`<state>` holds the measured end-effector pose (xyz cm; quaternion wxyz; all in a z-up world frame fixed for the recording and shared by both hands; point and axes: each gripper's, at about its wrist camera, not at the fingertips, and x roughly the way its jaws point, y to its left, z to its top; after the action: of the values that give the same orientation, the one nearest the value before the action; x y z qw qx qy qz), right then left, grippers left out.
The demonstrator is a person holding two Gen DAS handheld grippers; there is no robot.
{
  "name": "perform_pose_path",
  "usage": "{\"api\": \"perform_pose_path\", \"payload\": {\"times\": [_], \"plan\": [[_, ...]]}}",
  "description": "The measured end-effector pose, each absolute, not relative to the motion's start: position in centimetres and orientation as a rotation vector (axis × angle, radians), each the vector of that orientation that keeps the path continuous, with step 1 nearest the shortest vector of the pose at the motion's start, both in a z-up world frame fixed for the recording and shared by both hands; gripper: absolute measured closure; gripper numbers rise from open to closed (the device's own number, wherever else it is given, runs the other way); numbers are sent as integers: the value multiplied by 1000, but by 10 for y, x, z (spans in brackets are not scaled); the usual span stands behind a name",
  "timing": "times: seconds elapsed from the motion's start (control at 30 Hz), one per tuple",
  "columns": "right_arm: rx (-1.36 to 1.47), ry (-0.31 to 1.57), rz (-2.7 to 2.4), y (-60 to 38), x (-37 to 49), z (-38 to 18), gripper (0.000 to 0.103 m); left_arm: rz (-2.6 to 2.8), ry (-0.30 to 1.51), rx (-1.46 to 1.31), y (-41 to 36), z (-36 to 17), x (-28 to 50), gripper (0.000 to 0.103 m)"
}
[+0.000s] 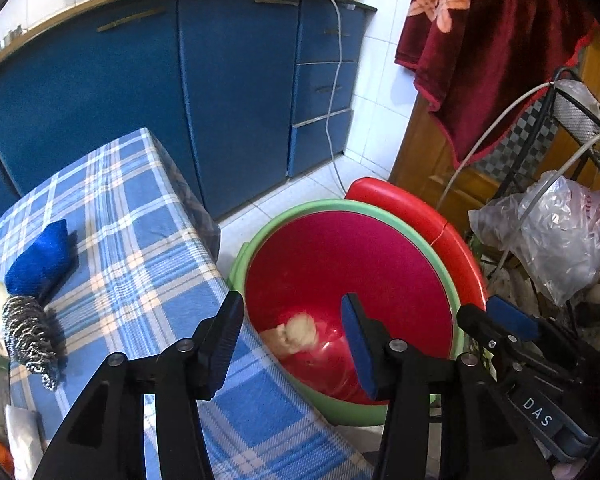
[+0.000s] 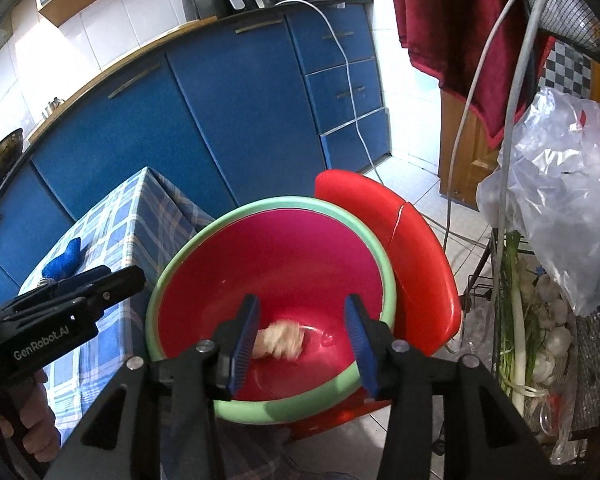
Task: Collect trash
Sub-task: 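Move the right gripper back from the bin toward the table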
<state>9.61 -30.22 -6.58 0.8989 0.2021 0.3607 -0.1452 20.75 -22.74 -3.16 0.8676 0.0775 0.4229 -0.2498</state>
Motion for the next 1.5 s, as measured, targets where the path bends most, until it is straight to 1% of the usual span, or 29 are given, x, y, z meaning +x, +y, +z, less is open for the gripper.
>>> {"api": "perform_pose_path", "payload": {"times": [0.93, 1.37, 1.5], "plan": [[384, 688, -187, -250, 72, -25, 53, -458, 822, 82, -157, 8, 167, 51], [354, 700, -95, -212, 75, -21, 53, -348, 803, 52, -102, 17, 147, 51], [345, 703, -79, -202, 77, -21, 51, -290, 793, 46, -78, 19, 146, 51]]}}
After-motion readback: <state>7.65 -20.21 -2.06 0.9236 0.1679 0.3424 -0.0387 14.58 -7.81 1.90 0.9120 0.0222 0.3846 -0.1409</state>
